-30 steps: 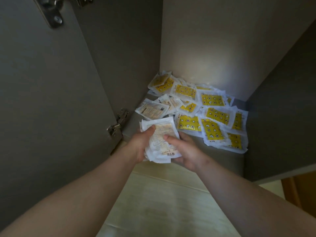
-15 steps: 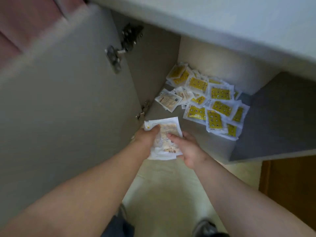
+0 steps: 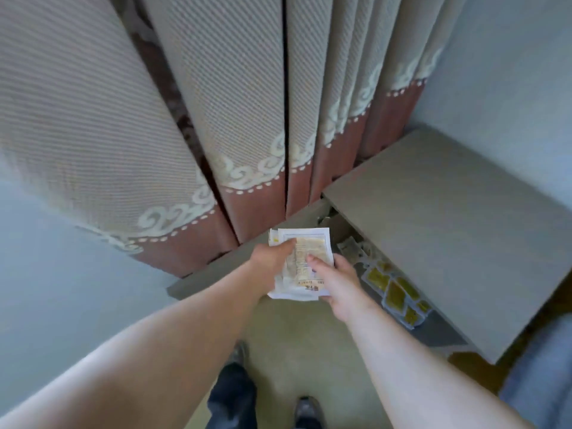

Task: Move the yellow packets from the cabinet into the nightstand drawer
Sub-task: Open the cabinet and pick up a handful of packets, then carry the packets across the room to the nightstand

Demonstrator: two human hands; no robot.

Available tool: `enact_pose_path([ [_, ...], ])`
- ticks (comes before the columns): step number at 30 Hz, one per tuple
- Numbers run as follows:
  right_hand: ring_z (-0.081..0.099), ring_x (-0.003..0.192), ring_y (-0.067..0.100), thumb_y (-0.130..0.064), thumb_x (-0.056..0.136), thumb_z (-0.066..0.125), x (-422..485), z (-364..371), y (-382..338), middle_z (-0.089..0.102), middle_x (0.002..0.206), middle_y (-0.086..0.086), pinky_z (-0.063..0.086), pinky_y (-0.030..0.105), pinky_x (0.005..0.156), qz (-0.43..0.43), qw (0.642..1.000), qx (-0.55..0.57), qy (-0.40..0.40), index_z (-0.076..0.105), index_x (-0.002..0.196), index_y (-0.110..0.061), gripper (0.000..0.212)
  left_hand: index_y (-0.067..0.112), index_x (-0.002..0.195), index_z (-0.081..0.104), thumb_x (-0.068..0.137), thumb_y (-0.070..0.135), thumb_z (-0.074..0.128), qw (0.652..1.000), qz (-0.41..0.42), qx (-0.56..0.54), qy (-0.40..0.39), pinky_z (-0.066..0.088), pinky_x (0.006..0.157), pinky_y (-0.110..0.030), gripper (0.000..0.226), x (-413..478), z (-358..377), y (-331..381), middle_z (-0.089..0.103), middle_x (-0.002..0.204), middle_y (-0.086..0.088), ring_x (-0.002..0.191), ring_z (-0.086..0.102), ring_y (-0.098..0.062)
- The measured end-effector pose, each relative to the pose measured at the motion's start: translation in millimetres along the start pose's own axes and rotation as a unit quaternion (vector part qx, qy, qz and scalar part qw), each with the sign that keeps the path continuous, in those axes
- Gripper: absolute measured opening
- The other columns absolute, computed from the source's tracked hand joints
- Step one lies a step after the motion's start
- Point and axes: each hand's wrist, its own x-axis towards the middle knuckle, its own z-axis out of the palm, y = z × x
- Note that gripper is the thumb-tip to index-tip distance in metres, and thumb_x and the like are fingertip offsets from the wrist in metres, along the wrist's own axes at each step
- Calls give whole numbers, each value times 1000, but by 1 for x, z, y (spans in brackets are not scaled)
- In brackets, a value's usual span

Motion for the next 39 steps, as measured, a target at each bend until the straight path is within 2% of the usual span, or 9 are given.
enact_pose_path([
  [4,65,80,22,-15,85,68,-50,49,-37,68,88,5,54,31,69,-29,996,-56,-64,60,101,-13,17,7,113,60,90,33,62,997,23,-72,29,44,53,-24,35,-56,-64,13,65,87,-3,68,60,-17],
  [10,65,84,22,-18,86,67,-127,161,-25,67,88,3,53,38,84,-28,971,-146,-187,57,92,-20,11,6,117,59,85,36,66,977,17,-185,102,53,86,-39,44,-125,-193,-27,68,100,-8,89,66,-28],
  [14,66,85,24,-19,86,67,-184,252,15,68,92,4,52,40,86,-19,938,-205,-277,57,97,-19,14,10,120,50,91,34,59,951,24,-256,175,39,76,-29,39,-166,-290,-83,51,99,-2,86,51,-21],
  [19,64,72,21,-18,88,65,-272,369,87,65,83,2,52,36,71,-2,884,-277,-376,54,91,-19,11,4,133,44,89,35,61,901,22,-334,277,38,83,-26,56,-224,-416,-176,53,128,-11,106,53,-24],
  [23,65,71,19,-17,87,65,-350,448,153,67,84,2,49,27,59,11,828,-325,-456,57,97,-18,13,4,122,55,82,33,70,840,9,-420,343,52,91,-41,52,-277,-505,-263,66,110,-14,96,66,-31],
  [29,66,75,20,-18,87,65,-464,538,248,68,93,4,50,28,61,41,727,-386,-566,54,109,-14,25,10,116,58,77,35,74,740,-23,-508,440,51,91,-48,49,-361,-599,-379,68,108,-14,98,65,-34],
  [35,68,81,25,-16,85,67,-545,607,337,70,99,10,54,29,60,65,615,-438,-652,57,111,-8,29,5,96,57,89,23,64,633,-31,-577,515,51,60,-31,21,-423,-654,-464,61,78,-3,77,60,-18],
  [37,69,90,30,-15,84,68,-568,631,366,71,101,13,57,40,76,78,587,-451,-667,58,108,-7,27,4,109,61,85,25,69,593,-42,-592,545,55,78,-40,33,-439,-674,-490,69,93,-9,89,66,-25],
  [39,68,93,33,-13,85,68,-595,659,393,71,100,14,56,41,78,87,554,-456,-691,59,103,-8,21,5,109,63,82,25,71,549,-46,-602,579,54,86,-42,34,-453,-702,-518,70,99,-12,93,67,-29],
])
